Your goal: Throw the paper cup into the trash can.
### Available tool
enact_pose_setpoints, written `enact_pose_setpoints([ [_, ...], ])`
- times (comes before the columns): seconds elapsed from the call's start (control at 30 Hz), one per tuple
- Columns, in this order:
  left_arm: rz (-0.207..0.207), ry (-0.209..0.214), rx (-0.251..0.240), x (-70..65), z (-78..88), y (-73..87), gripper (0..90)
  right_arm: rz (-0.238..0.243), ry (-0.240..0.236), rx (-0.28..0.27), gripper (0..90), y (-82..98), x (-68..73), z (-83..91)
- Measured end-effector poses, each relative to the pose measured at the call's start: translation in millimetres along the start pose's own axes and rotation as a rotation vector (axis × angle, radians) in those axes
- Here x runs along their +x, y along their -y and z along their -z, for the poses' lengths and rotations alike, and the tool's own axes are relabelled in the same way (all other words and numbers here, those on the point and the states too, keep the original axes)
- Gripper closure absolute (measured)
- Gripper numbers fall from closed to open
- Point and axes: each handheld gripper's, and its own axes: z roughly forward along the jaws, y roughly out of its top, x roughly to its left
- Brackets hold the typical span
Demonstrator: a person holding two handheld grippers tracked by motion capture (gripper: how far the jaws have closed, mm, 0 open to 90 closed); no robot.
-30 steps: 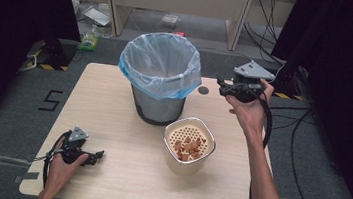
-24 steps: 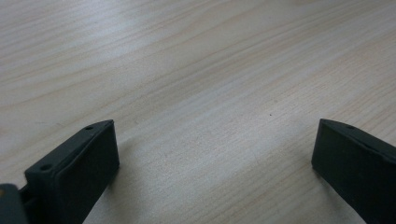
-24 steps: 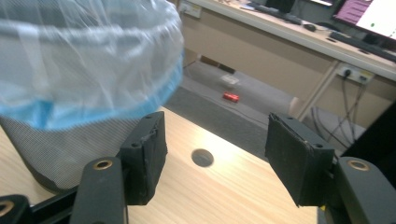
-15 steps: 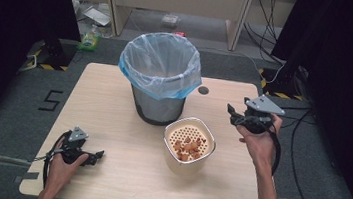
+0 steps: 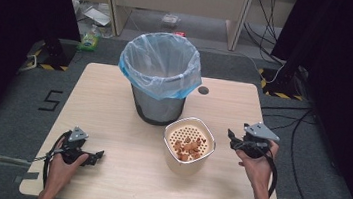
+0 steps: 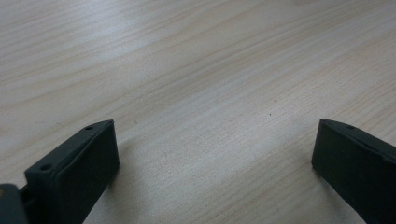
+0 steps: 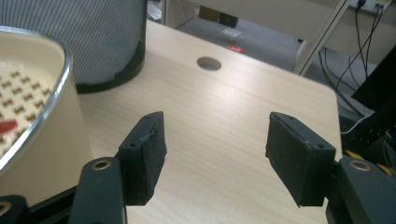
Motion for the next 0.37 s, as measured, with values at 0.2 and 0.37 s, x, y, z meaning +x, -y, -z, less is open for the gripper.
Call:
enact_pose_setpoints([
  [0.2, 0.001, 0.0, -0.001, -0.1, 0.0, 0.1, 0.0, -0.014, -0.008, 0.05, 37.8, 22.1, 0.9, -7.9],
  [0.37, 0.0, 0.001, 0.0, -0.3, 0.1, 0.1, 0.0, -0.023, -0.017, 0.078, 36.8, 31.3, 1.0, -11.9],
])
